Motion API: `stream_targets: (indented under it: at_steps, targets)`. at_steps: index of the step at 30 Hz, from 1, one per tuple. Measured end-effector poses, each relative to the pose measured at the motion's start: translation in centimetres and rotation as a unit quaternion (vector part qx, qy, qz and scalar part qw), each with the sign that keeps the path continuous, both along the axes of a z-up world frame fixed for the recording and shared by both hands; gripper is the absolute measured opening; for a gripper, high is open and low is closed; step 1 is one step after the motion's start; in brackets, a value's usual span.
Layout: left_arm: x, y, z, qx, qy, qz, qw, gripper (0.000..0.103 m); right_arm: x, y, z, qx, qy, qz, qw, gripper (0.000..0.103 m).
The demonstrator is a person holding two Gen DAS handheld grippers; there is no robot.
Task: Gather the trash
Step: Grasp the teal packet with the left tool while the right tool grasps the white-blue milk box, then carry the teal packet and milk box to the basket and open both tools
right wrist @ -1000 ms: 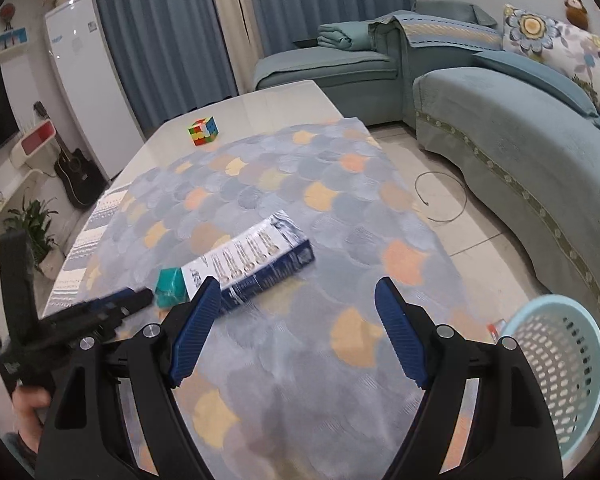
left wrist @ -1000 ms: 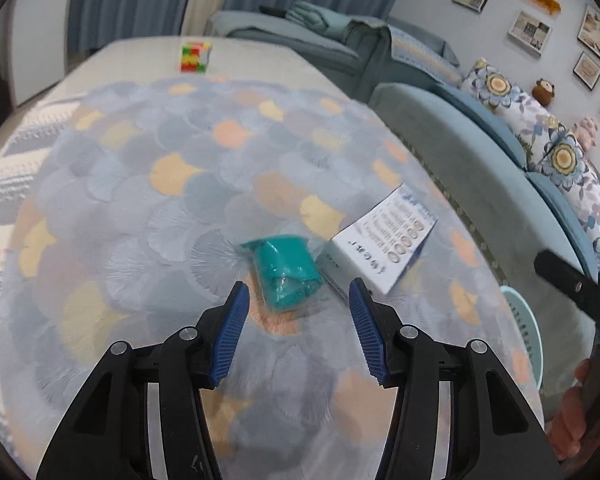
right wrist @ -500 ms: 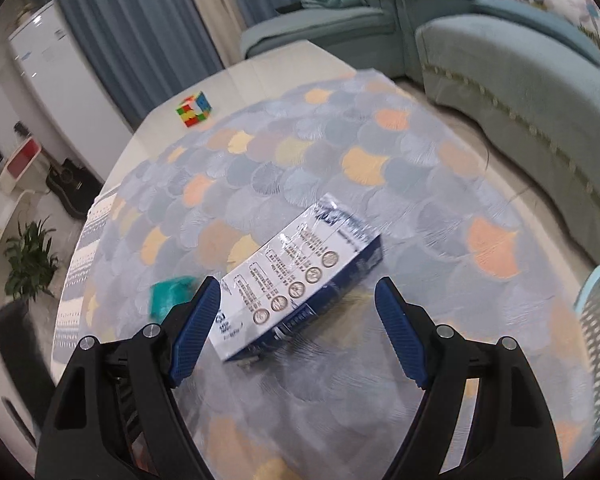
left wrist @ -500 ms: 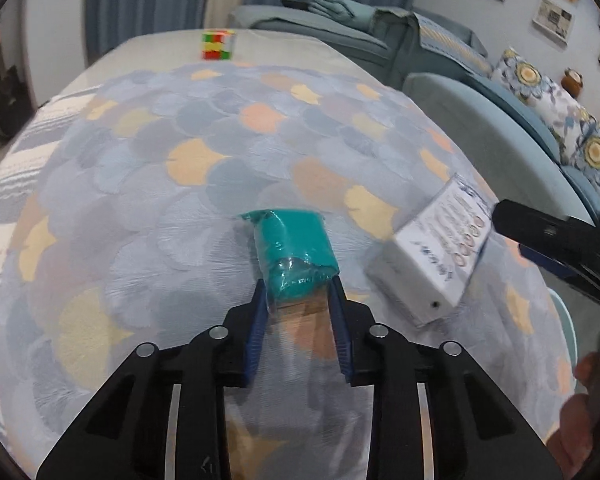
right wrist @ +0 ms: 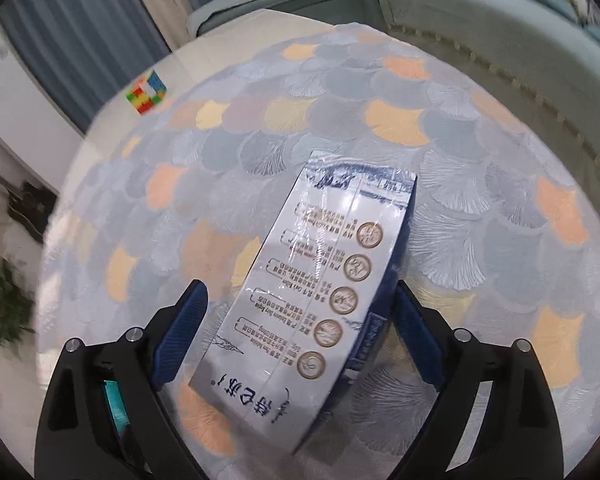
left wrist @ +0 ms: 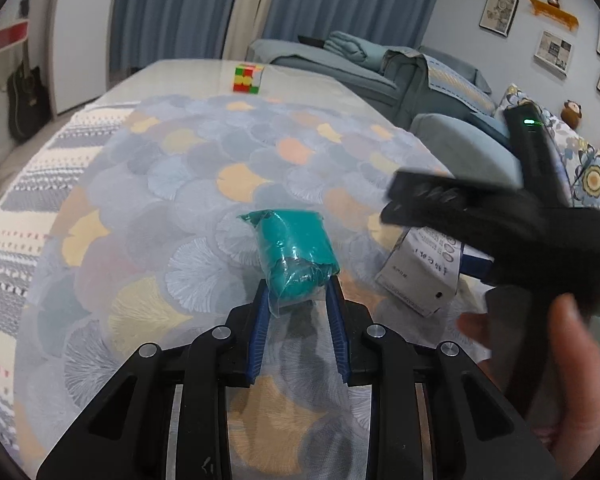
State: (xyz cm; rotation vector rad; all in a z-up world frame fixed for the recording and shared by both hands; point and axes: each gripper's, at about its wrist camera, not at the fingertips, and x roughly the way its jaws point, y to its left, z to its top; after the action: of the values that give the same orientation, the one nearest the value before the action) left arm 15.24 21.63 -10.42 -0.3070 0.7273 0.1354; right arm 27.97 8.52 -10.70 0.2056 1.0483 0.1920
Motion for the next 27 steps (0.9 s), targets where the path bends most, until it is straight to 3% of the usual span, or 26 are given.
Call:
stream_targets:
  at_steps: [6,13,21,27]
  targets:
    - [-0.3,1.0,0.0,-0.028,-0.01,0.004,0.9996,0.026,-1.0,0.4,-0.4,-0.038,-0.015,0.029,0.999,0.086]
    - [-0.2,0.7,0.0,-0.02,-0.01,-0.003,0.9998,0.026,-2.6,-1.3,-0.2,-0.071,-0.022,0.08,0.994,0.056]
    - [-0.3,-0.9,0.4,-0.002,-0.007,-0.026,0.9996,0.026,-5.3,-6.4,0.6,-0.044,-0.04,0.091,0.994,0.054]
    - [-1.4,-5.2,2.9,-0.009,-0.022,-0.078,0.9966,0.026,-8.1,-12.1,4.0,-0.018,-0.078,0.062,0.995,0.054]
